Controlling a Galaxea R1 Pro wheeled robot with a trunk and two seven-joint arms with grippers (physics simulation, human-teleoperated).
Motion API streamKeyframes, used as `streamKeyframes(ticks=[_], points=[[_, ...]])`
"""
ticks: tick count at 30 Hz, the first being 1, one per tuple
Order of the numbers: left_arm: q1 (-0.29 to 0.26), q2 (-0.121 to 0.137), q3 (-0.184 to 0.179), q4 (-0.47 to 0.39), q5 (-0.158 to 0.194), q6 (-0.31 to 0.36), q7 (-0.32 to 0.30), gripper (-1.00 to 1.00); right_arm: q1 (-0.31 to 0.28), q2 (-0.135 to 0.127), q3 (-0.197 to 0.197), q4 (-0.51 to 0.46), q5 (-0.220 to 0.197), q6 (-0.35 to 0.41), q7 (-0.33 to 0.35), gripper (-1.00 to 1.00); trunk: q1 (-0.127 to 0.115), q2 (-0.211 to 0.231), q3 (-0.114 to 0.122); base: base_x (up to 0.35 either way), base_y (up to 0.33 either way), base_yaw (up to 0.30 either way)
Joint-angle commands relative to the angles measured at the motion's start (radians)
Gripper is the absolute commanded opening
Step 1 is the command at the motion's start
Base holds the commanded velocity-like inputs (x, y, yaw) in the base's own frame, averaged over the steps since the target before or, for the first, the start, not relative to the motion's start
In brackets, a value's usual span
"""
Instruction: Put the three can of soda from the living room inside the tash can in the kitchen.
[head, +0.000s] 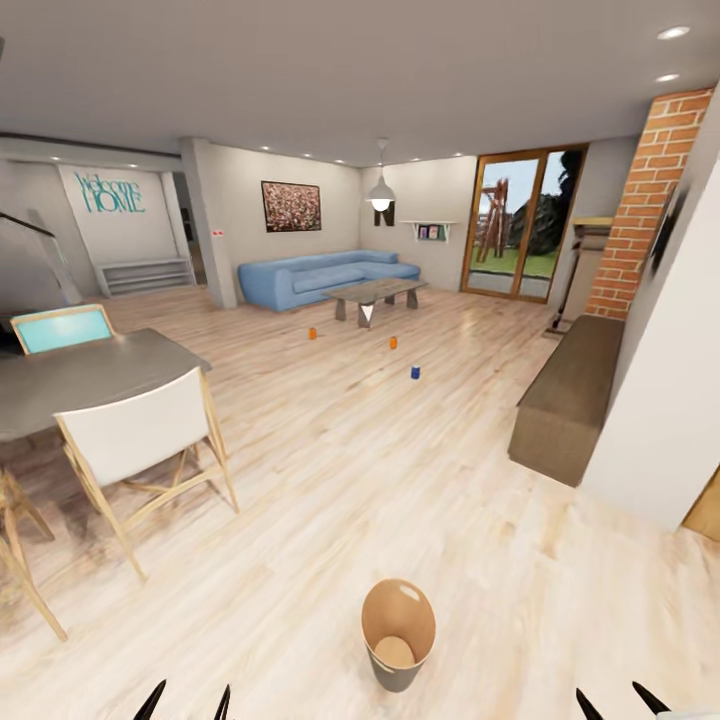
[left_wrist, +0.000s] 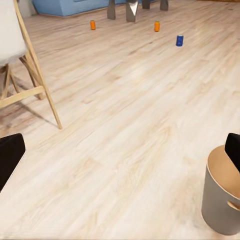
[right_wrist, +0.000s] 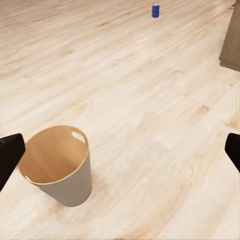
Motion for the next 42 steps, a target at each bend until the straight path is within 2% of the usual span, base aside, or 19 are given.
streamKeyframes(ticks=[1,22,32,42], points=[[0.0,0.0,0.0,-0.001,0.0,0.0,0.0,1.0,0.0,0.0,0.001,0.0,0.0,0.0,0.0,1.0,0.0,0.0,0.0,0.0,0.0,0.251],[0.0,0.001,0.0,-0.016,0.0,0.0,0.0,1.0,0.0,0.0,0.004,0.0,0.0,0.0,0.0,1.0,0.0,0.0,0.0,0.0,0.0,0.251],[0.0,0.001,0.0,-0.016,0.0,0.0,0.0,1.0,0.0,0.0,0.004,0.0,0.016,0.0,0.0,1.0,0.0,0.0,0.0,0.0,0.0,0.249],[-0.001,0.0,0.0,-0.015,0.001,0.002,0.0,1.0,0.0,0.0,0.003,0.0,0.02,0.0,0.0,1.0,0.0,0.0,0.0,0.0,0.0,0.089]])
